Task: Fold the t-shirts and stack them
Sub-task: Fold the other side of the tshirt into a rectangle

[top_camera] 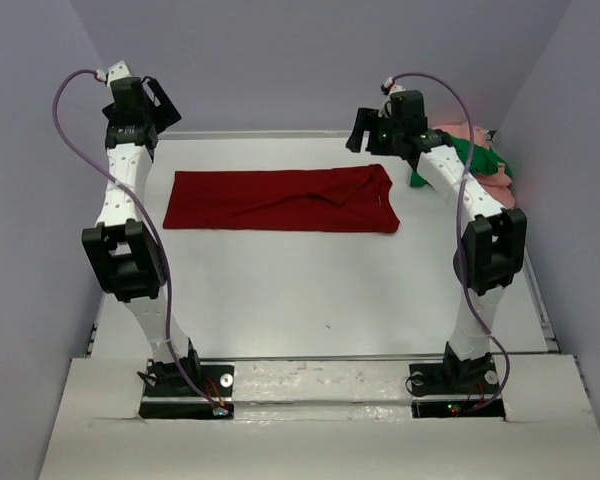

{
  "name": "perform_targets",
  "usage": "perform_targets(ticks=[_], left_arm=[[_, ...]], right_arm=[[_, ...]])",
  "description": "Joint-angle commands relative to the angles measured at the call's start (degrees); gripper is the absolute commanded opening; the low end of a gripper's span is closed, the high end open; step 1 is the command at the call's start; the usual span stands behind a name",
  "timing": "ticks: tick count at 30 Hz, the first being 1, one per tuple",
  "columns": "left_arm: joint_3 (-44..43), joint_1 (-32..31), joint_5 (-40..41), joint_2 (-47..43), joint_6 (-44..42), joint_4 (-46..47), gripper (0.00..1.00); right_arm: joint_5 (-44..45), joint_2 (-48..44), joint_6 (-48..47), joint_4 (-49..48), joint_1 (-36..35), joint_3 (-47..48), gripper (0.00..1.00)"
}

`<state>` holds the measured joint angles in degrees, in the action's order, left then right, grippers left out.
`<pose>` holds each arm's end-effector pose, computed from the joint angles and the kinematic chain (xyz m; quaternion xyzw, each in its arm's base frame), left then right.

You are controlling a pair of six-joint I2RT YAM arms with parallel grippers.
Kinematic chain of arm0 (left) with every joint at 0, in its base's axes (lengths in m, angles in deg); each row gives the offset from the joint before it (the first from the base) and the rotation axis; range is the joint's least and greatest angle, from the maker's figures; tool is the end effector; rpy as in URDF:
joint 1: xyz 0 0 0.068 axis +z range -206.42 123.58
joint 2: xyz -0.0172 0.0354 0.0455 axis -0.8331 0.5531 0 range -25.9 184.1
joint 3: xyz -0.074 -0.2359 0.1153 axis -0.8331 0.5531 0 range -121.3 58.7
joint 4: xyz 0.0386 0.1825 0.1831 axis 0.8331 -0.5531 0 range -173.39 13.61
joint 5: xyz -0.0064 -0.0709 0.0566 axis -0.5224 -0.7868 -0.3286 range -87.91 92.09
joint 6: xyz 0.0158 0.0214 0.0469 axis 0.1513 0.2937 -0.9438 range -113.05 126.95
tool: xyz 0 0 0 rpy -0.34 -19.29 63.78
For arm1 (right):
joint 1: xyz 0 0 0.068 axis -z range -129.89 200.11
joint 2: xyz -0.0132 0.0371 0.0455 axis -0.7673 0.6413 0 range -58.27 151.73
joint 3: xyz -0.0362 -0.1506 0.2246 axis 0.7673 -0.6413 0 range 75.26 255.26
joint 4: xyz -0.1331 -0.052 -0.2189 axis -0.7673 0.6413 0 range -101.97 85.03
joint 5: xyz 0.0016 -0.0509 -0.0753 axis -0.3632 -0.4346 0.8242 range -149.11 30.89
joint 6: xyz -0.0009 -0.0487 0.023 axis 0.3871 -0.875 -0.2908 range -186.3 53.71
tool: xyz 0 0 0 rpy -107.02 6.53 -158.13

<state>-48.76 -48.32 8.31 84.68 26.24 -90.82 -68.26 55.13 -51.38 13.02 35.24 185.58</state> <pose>0.4598 0.0693 0.3742 -0.2219 0.7750 -0.0140 0.5915 0.4519 0.1259 0.3512 -0.0407 0.8548 0.1979 0.4780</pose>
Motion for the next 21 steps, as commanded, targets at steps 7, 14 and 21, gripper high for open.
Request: perform_targets(ticks=[7,14,21], left_arm=[[13.3,-13.2,-10.1,-9.5,-6.3,-0.3,0.98],[15.1,-13.5,-12.5,-9.9,-5.7,-0.7,0.98],[14.3,-13.5,-12.1,-9.8,-6.8,-2.0,0.98]], right_arm=[[3.0,-0.1,20.4,-1.4,-6.7,-15.4,0.73],[7.1,4.5,22.1,-1.1,-8.0,-13.3,0.61],[11.2,11.0,21.1,3.0,-8.5,-7.6,0.61]])
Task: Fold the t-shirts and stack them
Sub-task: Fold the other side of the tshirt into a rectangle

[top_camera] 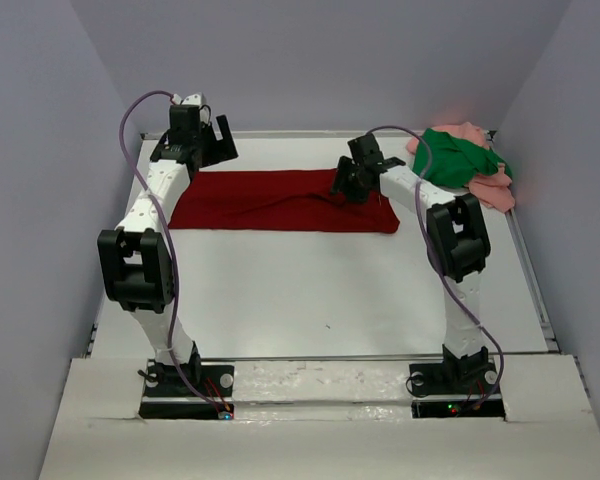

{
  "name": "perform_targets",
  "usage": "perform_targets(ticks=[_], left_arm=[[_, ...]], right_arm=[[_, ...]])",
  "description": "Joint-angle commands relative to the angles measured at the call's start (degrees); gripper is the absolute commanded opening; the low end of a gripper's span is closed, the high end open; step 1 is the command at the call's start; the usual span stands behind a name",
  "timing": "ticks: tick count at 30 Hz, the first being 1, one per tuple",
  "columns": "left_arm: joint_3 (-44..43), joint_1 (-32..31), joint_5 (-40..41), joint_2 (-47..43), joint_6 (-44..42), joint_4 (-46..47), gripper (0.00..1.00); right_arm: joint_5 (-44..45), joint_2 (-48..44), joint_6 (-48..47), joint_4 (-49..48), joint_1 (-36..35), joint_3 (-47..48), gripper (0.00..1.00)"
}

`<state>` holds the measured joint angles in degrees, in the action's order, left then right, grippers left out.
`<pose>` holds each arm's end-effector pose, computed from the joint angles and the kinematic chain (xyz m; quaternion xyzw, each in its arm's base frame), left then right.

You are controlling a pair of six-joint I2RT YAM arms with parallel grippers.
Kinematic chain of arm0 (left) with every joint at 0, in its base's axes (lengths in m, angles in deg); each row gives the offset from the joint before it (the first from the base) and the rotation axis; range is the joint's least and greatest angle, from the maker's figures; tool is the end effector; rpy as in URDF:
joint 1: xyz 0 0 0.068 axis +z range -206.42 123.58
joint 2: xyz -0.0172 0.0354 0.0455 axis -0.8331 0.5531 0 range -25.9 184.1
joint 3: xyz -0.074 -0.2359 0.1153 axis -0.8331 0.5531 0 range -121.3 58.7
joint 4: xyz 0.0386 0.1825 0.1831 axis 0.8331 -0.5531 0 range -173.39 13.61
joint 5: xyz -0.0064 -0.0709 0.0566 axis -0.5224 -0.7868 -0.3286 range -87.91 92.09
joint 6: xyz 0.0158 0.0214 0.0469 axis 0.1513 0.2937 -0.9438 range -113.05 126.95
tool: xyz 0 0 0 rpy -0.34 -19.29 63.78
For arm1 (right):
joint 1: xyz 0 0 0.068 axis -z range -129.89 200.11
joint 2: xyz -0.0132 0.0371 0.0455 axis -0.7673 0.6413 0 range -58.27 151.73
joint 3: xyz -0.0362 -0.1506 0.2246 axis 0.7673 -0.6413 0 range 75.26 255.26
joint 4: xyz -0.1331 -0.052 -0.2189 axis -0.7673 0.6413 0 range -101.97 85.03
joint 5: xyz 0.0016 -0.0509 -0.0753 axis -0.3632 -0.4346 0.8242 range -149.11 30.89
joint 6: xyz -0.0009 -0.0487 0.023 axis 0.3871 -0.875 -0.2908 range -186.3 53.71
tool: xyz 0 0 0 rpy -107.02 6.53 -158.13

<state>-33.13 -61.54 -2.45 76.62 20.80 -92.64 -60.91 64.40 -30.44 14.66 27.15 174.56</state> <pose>0.4247 -0.0409 0.3351 -0.0442 0.8508 -0.1194 0.5098 0.4431 0.1890 0.2097 0.1002 0.9342 0.1808 0.2906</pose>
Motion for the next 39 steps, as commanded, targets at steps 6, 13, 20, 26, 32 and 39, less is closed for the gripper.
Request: perform_targets(ticks=[6,13,20,26,32,39], left_arm=[[-2.1,-0.2,-2.1,-1.0,-1.3,-0.5,0.98],[-1.7,-0.2,-2.0,-0.6,-1.2,-0.6,0.98],[-1.6,-0.2,-1.7,-0.1,-1.3,-0.6,0.98],[-1.8,-0.2,-1.8,0.2,-1.2,-0.7,0.98],[-1.7,-0.2,-1.7,0.4,-1.4,-0.6,0.98],[-1.3,-0.1,-2.2,1.2,-1.5,-0.4,0.98]], right_arm=[[4.9,3.6,-0.8,1.7,-0.4,3.9,0.63],[4.7,6.4,-1.8,1.5,-0.9,7.2,0.55],[4.6,7.0,-1.8,1.3,-0.9,8.2,0.35],[4.3,7.5,-2.3,1.1,-0.9,9.4,0.0],[4.4,8.6,-5.0,1.1,-0.9,15.4,0.0],[0.1,15.0,-9.8,0.9,-0.9,27.3,0.0]])
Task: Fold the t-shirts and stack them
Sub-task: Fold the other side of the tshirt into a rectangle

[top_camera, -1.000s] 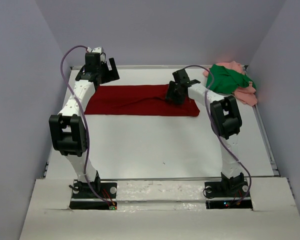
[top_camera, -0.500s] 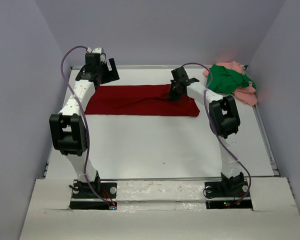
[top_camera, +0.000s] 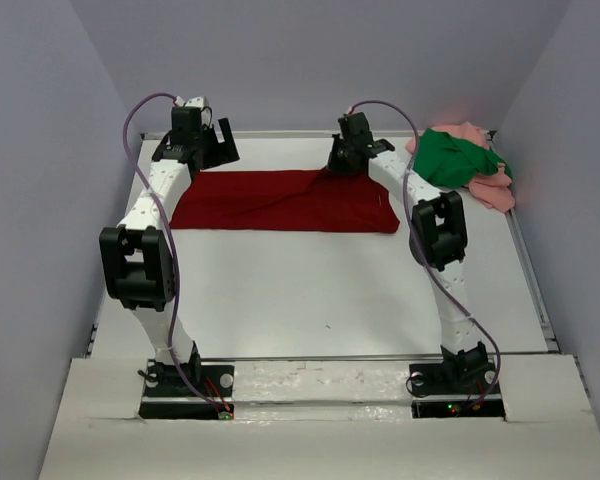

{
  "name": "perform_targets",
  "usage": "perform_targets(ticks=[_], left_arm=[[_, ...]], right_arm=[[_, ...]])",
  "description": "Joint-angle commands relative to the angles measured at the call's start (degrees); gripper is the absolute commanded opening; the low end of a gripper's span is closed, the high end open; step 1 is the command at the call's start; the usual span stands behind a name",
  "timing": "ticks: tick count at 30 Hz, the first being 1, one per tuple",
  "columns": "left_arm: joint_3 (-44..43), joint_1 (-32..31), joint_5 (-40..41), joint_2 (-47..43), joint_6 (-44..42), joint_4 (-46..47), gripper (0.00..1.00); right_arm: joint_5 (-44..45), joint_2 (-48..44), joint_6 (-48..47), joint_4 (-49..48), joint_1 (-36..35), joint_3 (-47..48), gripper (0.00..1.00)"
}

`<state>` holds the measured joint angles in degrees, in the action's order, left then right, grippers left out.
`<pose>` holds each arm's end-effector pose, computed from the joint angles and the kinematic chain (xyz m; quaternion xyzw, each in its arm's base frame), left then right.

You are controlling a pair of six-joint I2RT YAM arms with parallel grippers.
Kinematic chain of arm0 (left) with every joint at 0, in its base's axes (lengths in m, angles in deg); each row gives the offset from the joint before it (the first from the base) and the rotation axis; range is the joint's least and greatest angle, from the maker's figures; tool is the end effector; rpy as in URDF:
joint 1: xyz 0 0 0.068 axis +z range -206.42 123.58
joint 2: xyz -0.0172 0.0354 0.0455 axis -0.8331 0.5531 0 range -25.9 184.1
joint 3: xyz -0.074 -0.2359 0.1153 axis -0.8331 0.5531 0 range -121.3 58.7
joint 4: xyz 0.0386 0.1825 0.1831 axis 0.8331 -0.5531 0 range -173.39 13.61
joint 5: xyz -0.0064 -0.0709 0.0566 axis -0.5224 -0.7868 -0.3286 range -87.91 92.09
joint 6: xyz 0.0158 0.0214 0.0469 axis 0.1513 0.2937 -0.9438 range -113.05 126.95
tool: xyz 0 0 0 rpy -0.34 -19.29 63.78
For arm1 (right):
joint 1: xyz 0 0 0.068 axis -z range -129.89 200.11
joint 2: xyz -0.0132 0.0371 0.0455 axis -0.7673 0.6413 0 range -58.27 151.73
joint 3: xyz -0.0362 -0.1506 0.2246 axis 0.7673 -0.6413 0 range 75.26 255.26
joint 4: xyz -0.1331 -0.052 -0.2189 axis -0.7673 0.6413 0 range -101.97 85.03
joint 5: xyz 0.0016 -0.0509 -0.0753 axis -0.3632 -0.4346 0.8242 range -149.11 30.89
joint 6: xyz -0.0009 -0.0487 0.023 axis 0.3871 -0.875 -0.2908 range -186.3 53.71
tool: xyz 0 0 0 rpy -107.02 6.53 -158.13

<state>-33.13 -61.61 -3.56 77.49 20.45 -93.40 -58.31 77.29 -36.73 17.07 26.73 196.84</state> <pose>0.4271 -0.0424 0.3277 -0.0371 0.8583 -0.1246 0.4965 0.4967 0.2142 0.2226 0.0523 0.9156 0.1720 0.3596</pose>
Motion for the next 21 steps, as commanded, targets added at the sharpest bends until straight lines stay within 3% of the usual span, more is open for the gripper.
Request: perform_targets(ticks=[1,16,17,18,21], left_arm=[[-1.2,-0.2,-1.1,0.3,-1.2,0.3,0.98],[-1.2,-0.2,-2.0,1.9,-1.4,0.3,0.98],[-1.2,-0.2,-2.0,1.9,-1.5,0.2,0.98],[-1.0,-0.2,-2.0,2.1,-1.5,0.3,0.98],[-0.6,-0.1,-1.9,2.3,-1.5,0.6,0.98]], right_arm=[[-2.5,2.6,-3.5,-1.5,-0.5,6.0,0.0],[-4.1,5.1,-5.0,-4.2,-0.5,4.1,0.0],[-4.4,5.5,-5.3,-4.3,-0.5,4.6,0.08],[-5.1,6.4,-5.7,-4.3,-0.5,6.1,0.3],[-5.5,6.5,-8.0,-4.3,-0.5,7.8,0.64]])
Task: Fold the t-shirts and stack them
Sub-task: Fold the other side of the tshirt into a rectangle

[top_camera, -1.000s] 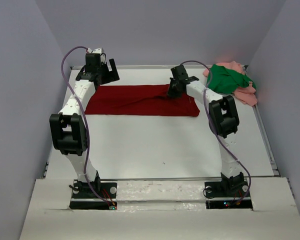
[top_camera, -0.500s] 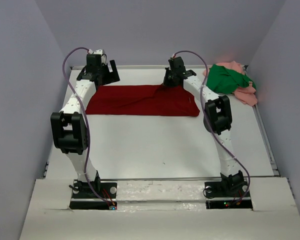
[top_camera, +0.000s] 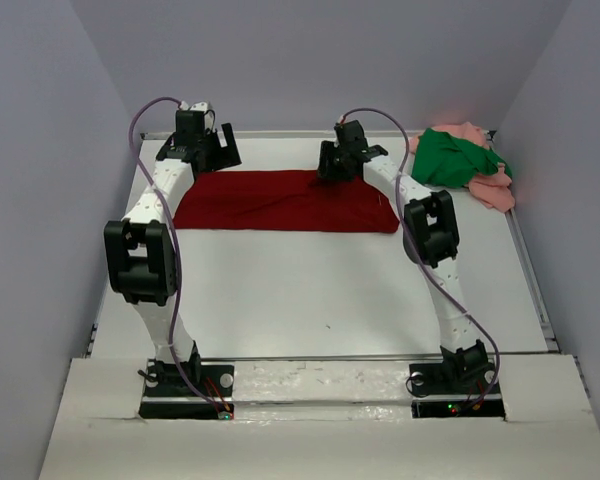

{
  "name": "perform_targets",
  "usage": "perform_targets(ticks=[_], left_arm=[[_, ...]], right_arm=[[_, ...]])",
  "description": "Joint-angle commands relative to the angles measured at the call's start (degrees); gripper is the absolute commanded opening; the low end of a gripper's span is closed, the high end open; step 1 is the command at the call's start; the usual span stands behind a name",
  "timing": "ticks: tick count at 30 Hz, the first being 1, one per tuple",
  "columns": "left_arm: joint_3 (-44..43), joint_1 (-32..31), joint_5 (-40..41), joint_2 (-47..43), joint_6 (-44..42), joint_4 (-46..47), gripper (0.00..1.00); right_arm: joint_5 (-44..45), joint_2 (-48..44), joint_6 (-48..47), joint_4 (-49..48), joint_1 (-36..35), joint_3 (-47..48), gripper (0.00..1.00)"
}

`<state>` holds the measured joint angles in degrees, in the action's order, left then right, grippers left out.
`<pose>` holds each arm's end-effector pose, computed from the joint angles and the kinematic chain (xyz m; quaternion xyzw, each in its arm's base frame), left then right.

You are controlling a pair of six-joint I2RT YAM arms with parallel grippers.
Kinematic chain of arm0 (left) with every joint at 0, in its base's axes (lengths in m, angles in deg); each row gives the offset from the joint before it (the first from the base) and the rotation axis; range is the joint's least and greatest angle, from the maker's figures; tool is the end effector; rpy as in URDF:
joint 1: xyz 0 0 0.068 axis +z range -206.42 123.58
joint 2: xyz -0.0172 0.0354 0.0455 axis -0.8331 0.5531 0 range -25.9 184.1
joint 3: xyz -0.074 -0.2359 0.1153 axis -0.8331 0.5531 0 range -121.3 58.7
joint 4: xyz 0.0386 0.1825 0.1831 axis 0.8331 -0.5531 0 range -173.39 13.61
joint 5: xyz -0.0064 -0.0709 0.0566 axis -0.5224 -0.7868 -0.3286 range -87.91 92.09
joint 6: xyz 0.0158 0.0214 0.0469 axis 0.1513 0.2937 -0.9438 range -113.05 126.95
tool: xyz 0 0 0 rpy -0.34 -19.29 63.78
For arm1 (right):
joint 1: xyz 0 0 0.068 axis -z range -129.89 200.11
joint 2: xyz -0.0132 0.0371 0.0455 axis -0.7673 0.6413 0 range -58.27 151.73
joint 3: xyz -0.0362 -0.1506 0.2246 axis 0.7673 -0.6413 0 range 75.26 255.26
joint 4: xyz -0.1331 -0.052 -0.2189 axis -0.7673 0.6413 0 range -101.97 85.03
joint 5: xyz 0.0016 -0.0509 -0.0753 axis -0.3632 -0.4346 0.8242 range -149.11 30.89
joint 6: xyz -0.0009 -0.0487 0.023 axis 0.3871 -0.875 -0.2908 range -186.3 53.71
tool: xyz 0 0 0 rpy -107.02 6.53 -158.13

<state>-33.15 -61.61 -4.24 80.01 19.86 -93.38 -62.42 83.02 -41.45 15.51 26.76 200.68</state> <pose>0.4361 -0.0436 0.3096 -0.0314 0.8691 -0.1247 0.4776 0.5113 0.2230 0.1941 0.0005 0.9180 0.1858 0.3504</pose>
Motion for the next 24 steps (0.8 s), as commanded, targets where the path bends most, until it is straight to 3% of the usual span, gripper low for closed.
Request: perform_targets(ticks=[1,2,4,11,15,16,22,24], left_arm=[[-0.6,-0.2,-1.2,0.0,-1.0,0.6,0.98],[-0.7,-0.2,-1.2,0.3,-1.0,0.6,0.98],[-1.0,-0.2,-1.1,1.1,-1.6,0.8,0.98],[-6.8,-0.2,-0.6,4.5,-11.7,1.0,0.99],[-7.5,-0.2,-8.0,4.2,-26.3,4.1,0.99],[-7.6,-0.1,-10.4,3.6,-31.1,4.3,0.99],[-15.6,0.4,-20.1,5.4,-42.5,-1.7,0.99],[-17.8,0.4,-21.2,5.5,-43.6,-2.1,0.99]], right_arm=[[-1.3,0.7,-4.2,-2.7,-0.6,5.3,0.74],[-1.1,0.3,-6.2,-2.7,-0.6,6.2,0.88],[0.7,-0.9,-8.0,-2.7,-0.6,9.6,1.0],[5.9,-8.8,-10.8,-2.7,0.7,13.8,1.0],[8.1,-17.2,-10.6,-2.8,0.7,4.2,1.0],[8.4,-21.1,-10.1,-2.9,0.7,-2.1,1.0],[7.4,-34.1,-2.5,-5.1,0.7,-27.5,1.0],[5.8,-38.2,0.3,-6.2,0.7,-31.5,1.0]])
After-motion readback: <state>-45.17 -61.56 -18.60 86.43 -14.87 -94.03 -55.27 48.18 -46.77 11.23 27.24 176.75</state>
